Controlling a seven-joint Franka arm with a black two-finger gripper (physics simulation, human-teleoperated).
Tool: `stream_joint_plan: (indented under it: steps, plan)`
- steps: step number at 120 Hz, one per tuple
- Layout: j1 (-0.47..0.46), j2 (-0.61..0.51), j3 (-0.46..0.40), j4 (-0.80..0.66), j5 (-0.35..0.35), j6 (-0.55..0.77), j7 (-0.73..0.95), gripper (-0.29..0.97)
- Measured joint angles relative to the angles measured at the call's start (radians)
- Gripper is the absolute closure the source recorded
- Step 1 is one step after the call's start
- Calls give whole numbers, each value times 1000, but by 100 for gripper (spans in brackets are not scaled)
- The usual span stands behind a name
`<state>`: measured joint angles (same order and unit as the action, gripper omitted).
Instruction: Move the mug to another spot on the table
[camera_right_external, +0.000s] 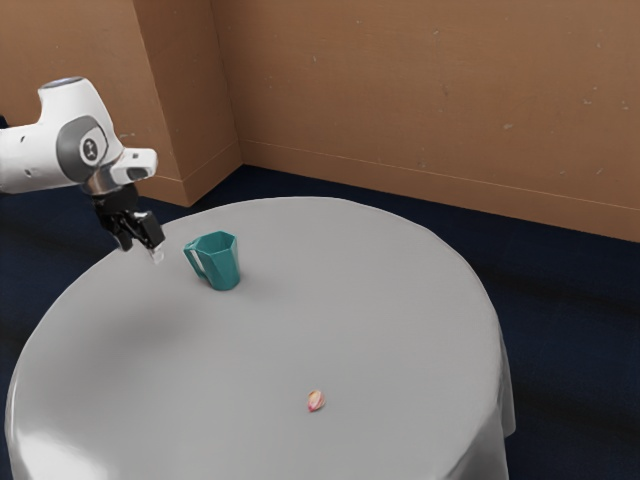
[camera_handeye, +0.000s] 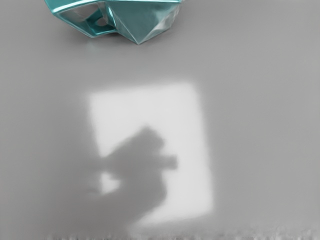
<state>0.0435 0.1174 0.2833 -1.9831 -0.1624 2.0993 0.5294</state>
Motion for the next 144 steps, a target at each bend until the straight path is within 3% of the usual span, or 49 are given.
stream_joint_plan:
  steps: [19,44,88,124,144]
  plan:
    - [17,35,-4,108,104,-19,111,0]
    - [57,125,5,180,128,-29,303,0]
    - [59,231,-1,189,32,47,562,0]
    - [65,415,-5,374,-29,139,690,0]
    - [114,454,-77,425,-67,155,737,0]
